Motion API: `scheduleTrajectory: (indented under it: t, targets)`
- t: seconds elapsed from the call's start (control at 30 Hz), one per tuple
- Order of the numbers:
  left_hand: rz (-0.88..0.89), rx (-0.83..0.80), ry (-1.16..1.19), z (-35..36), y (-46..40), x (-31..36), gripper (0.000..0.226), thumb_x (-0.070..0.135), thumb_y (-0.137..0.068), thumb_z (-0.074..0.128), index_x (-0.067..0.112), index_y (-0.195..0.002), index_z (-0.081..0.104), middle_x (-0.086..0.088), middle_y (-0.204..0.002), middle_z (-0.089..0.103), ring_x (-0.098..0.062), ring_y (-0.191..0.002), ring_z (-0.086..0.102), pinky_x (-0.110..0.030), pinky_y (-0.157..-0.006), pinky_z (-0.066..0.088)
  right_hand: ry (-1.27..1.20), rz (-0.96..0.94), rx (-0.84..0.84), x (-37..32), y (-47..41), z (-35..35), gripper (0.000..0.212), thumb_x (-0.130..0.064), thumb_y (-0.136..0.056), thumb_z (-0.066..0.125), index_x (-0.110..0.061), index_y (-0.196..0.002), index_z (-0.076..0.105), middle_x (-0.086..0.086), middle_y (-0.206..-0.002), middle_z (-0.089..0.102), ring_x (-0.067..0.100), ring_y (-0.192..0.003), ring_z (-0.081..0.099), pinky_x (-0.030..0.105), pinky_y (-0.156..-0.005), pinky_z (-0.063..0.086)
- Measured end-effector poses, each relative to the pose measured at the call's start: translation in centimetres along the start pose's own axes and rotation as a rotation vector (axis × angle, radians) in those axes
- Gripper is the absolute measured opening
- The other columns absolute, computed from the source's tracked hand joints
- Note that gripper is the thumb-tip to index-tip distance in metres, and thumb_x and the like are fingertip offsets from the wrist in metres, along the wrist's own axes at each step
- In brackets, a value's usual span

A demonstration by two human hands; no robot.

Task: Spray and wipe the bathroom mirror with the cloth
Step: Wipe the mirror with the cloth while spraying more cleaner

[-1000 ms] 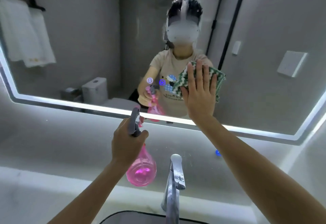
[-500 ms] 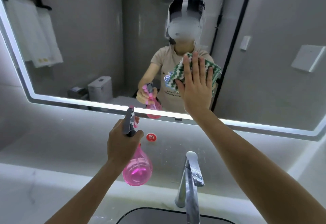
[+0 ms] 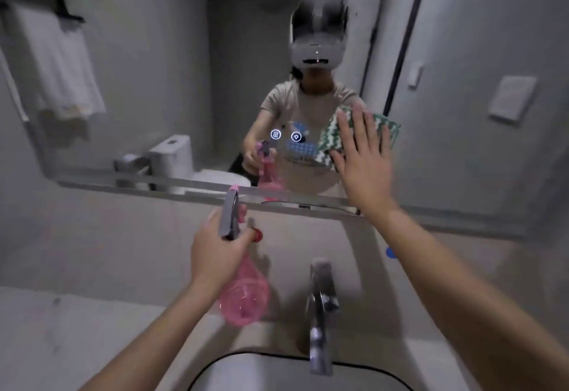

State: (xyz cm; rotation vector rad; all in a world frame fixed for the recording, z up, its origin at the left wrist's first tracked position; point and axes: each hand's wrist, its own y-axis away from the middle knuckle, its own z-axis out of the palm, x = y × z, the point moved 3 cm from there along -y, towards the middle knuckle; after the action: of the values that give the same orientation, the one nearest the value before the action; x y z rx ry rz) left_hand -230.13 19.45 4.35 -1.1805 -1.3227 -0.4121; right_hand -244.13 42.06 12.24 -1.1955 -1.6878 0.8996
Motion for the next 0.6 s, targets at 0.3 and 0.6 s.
scheduleTrajectory:
  t: [0.3, 0.6]
  targets:
    - [0.018, -0.048, -0.026, 0.7, 0.3, 0.9, 0.019, 0.028, -0.058, 0.063, 0.030, -0.077, 0.061, 0.002, -0.062, 0.055, -0.032, -0.059, 0.063, -0.051, -0.060, 0.056, 0.038, -0.013, -0.033, 1.0, 1.0, -0.3, 0.063, -0.044, -0.099, 0.032, -0.021, -0.152, 0.007, 0.007, -0.158, 0.013, 0.021, -0.145, 0.008, 0.046, -0.117, 0.011]
    - [0.055, -0.158, -0.045, 6.8, 1.6, 2.2, 0.016, 0.027, -0.064, 0.067, 0.030, -0.077, 0.057, -0.007, -0.070, 0.060, -0.036, -0.062, 0.063, -0.056, -0.062, 0.053, 0.128, -0.022, -0.086, 9.0, 6.0, -0.4, 0.064, -0.045, -0.097, 0.034, -0.021, -0.152, 0.010, 0.006, -0.157, 0.016, 0.020, -0.145, 0.008, 0.046, -0.115, 0.016]
